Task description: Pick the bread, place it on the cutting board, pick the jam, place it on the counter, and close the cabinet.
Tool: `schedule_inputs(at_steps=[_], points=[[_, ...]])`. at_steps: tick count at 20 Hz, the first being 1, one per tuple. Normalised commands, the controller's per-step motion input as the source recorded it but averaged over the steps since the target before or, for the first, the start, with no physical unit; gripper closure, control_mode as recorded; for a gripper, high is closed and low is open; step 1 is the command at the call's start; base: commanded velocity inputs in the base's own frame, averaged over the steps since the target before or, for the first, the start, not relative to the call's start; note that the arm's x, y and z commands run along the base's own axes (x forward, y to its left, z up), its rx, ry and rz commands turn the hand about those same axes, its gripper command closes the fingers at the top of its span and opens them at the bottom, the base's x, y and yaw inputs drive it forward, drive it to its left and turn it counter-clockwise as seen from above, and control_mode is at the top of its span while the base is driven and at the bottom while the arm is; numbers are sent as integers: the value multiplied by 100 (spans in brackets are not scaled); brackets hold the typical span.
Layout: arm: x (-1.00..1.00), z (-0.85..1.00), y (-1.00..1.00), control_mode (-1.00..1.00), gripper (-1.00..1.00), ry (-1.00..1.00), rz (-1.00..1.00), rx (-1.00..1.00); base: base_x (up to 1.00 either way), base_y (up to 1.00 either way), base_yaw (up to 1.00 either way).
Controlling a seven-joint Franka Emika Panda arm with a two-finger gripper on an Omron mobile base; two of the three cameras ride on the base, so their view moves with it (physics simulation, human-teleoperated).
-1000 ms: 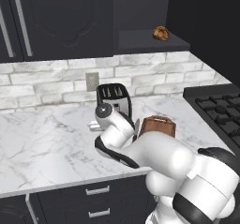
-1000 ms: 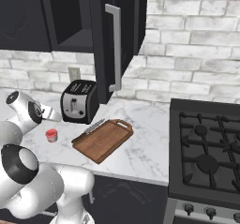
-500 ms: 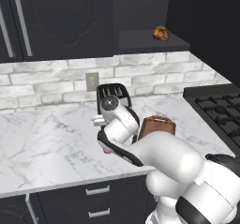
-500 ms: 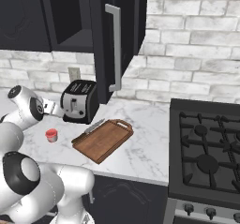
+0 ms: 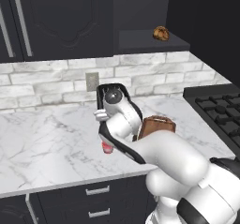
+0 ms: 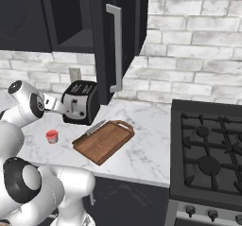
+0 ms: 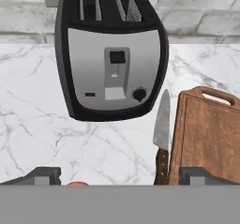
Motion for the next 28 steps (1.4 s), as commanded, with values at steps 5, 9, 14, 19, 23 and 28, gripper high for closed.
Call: schedule_inputs(at_steps=[5, 9, 14, 19, 23, 28], points=[[0, 30, -15, -100, -100, 0, 2, 0, 0, 0, 0], [0, 26, -28, -100, -100, 0, 6, 0, 0, 0, 0], [0, 22, -30, -100, -100, 0, 6, 0, 0, 0, 0], [0, 26, -28, -100, -100, 0, 4, 0, 0, 0, 0], [0, 34, -19, -100, -100, 0, 0, 0, 0, 0, 0], [0, 34, -22, -100, -100, 0, 0, 0, 0, 0, 0]])
